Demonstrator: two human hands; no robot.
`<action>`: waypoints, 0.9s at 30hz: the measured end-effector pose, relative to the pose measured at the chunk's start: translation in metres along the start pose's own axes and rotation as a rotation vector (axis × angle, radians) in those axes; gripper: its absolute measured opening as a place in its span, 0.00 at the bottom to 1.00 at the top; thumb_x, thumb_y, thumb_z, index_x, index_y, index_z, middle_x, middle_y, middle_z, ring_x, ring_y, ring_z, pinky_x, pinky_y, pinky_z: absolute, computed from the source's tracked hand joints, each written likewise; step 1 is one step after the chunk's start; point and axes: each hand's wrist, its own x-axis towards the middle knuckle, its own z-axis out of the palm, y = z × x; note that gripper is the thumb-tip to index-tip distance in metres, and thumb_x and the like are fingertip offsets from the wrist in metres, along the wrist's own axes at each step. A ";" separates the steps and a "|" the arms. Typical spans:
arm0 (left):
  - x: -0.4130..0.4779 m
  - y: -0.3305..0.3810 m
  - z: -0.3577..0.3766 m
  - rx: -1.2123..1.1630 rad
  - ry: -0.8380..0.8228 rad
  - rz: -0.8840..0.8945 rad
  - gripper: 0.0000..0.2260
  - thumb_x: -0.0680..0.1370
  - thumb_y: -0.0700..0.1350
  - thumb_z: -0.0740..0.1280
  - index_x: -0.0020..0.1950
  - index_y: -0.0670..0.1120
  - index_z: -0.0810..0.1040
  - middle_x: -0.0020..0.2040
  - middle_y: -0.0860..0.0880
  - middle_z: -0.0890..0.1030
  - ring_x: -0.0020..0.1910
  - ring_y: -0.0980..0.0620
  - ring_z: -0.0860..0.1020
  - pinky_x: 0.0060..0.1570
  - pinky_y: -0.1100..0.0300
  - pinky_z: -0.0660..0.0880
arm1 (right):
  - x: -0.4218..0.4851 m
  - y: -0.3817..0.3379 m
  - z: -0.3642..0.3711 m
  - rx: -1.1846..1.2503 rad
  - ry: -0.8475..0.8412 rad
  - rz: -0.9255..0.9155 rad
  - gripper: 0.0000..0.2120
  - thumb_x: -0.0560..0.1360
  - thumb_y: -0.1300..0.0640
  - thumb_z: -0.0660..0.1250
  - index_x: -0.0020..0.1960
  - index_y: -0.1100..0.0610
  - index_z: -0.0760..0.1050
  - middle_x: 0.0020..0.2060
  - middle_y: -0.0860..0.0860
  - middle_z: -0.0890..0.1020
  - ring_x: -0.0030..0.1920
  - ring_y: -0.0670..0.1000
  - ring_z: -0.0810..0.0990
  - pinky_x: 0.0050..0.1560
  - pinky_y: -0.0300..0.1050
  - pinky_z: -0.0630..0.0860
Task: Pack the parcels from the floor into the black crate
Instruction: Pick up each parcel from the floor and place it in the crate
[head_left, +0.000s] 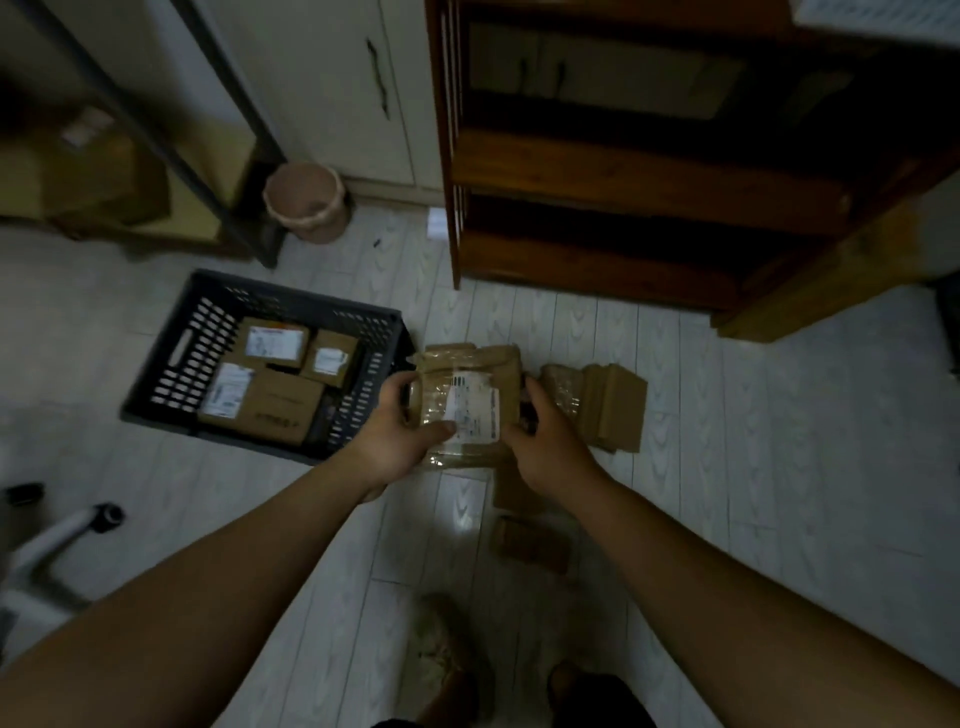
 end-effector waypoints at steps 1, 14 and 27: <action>-0.016 0.015 -0.008 -0.001 0.022 0.016 0.29 0.73 0.40 0.71 0.64 0.59 0.59 0.53 0.54 0.75 0.49 0.52 0.78 0.33 0.63 0.79 | -0.013 -0.018 0.003 -0.014 0.001 -0.028 0.28 0.80 0.57 0.60 0.75 0.42 0.53 0.71 0.48 0.66 0.70 0.52 0.66 0.51 0.30 0.70; -0.148 0.147 -0.116 0.057 0.267 0.173 0.29 0.71 0.48 0.72 0.68 0.49 0.64 0.54 0.47 0.79 0.47 0.47 0.82 0.46 0.47 0.81 | -0.100 -0.189 0.048 -0.543 -0.090 -0.477 0.61 0.64 0.49 0.77 0.71 0.36 0.28 0.75 0.47 0.35 0.74 0.56 0.57 0.67 0.50 0.65; -0.182 0.152 -0.286 0.242 0.142 0.222 0.32 0.74 0.48 0.70 0.73 0.50 0.58 0.59 0.49 0.77 0.52 0.48 0.79 0.51 0.50 0.78 | -0.098 -0.265 0.213 -0.832 0.181 -0.530 0.46 0.72 0.45 0.70 0.76 0.44 0.41 0.74 0.53 0.39 0.69 0.59 0.64 0.68 0.48 0.67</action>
